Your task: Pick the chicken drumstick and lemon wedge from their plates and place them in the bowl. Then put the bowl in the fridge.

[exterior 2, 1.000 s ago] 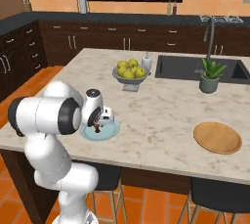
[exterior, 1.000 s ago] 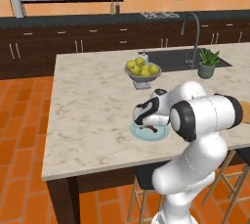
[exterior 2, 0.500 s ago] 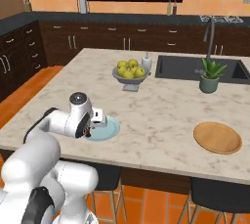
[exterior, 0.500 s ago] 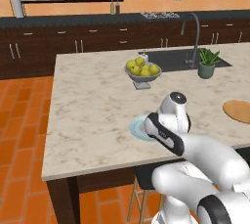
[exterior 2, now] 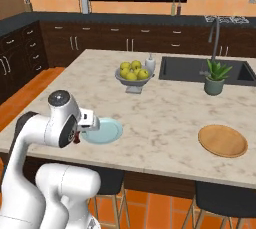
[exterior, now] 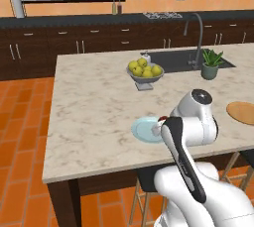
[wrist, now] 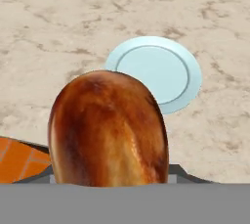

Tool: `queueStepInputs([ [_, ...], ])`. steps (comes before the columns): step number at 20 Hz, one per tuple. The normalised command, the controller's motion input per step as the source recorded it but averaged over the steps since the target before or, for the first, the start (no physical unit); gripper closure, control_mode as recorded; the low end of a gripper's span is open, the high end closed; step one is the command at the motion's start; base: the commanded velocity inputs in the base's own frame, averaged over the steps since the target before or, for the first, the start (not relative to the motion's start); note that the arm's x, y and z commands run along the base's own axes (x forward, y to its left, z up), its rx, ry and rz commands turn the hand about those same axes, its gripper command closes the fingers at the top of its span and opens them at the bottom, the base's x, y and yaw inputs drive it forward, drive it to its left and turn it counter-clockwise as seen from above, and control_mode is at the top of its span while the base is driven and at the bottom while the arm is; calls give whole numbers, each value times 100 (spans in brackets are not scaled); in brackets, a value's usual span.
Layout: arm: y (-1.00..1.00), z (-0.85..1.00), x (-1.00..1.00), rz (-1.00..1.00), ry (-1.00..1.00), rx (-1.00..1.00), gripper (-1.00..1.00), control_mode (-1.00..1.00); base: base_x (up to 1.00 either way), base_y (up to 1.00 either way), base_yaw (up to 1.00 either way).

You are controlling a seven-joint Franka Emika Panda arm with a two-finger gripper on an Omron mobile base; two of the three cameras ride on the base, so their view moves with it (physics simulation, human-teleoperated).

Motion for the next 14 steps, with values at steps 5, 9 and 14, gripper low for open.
queueStepInputs([
  [5,0,0,0,0,0,0,100,100,-64,-48,-4],
  [9,0,0,0,0,0,0,100,100,-32,-97,3],
  [14,0,0,0,0,0,0,100,100,-7,-100,7],
])
